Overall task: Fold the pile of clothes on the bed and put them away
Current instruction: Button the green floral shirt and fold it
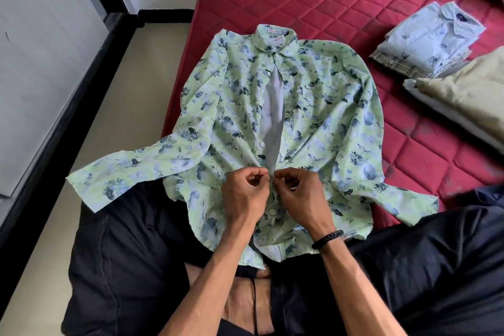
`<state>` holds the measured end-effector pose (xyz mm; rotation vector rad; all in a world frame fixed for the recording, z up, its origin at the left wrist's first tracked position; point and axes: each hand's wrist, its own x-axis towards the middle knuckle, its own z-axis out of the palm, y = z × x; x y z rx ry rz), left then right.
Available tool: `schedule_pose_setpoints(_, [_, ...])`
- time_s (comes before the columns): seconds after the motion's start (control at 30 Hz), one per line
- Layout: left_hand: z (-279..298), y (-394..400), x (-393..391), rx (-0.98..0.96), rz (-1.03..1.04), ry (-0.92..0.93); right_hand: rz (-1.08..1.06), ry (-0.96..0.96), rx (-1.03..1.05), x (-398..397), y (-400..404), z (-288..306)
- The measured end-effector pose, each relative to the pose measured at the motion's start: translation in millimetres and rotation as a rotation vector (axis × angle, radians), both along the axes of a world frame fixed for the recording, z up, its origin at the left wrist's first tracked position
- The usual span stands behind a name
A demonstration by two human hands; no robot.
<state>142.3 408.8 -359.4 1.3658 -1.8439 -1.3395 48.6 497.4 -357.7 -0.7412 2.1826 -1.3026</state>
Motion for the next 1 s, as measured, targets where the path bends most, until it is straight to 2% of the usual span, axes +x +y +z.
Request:
schedule_pose_setpoints(0.13, [2, -3, 2, 0.309, 0.076, 0.14, 0.01, -0.026, -0.003, -1, -3, -2])
schedule_pose_setpoints(0.27, [6, -7, 4, 0.505, 0.095, 0.226, -0.011, -0.292, -0.056, -3, -2, 1])
schedule_pose_setpoints(0.33, [5, -8, 4, 0.504, 0.083, 0.227, -0.03, -0.384, -0.082, -5, 0, 1])
schedule_pose_setpoints(0.53, [7, -1, 1, 0.389, 0.095, 0.245, -0.057, -0.384, -0.128, -1, -2, 0])
schedule_pose_setpoints(0.73, [5, 0, 0, 0.292, 0.112, 0.178, -0.093, -0.637, -0.221, -6, -2, -8])
schedule_pose_setpoints(0.87, [3, 4, -2, 0.125, 0.078, 0.102, -0.056, -0.569, -0.192, -4, -3, -6])
schedule_pose_setpoints(1.0, [0, 6, -3, 0.165, 0.13, 0.137, -0.067, -0.445, -0.16, -2, -4, -5])
